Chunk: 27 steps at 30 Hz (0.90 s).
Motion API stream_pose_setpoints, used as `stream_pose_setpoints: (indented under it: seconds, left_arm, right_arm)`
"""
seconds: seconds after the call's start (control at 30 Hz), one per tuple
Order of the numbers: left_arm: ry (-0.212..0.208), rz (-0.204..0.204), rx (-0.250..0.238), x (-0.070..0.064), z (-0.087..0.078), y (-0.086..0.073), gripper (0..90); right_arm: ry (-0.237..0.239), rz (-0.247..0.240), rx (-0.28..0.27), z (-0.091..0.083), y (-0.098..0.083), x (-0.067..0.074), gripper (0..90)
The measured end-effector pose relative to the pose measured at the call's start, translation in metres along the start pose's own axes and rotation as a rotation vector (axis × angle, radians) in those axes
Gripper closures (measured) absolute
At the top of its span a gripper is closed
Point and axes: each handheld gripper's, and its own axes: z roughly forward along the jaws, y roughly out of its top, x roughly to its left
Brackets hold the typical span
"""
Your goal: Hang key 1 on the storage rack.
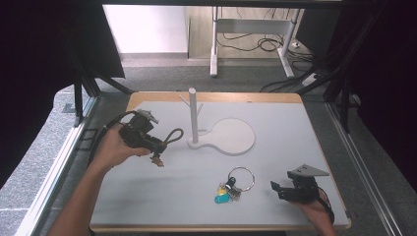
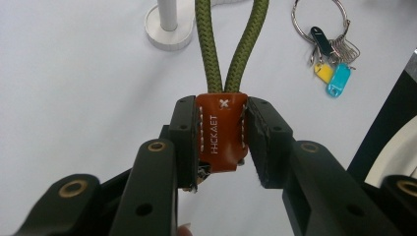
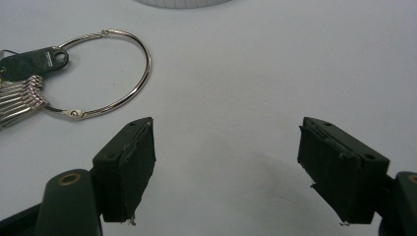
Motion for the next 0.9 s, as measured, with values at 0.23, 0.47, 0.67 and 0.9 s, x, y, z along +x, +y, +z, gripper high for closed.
stream_pose_setpoints:
  seconds: [0.23, 0.47, 0.67, 0.9]
  left_arm:
    - [-0.004, -0.007, -0.006, 0.006, -0.002, 0.004, 67.0]
    - [-0.012, -0.012, -0.027, 0.012, -0.007, 0.011, 67.0]
    - [-0.020, -0.018, -0.029, 0.017, -0.009, 0.016, 67.0]
    - [-0.012, -0.024, -0.016, 0.023, -0.013, 0.025, 67.0]
  right_arm:
    - [0.001, 0.006, -0.001, 0.000, 0.000, -0.001, 22.8]
    - [0.001, 0.002, 0.000, 0.000, 0.000, -0.001, 23.1]
    - [0.002, 0.000, 0.000, 0.000, 0.000, -0.001, 23.3]
    - [0.004, -0.005, 0.005, 0.001, 0.000, 0.000, 23.3]
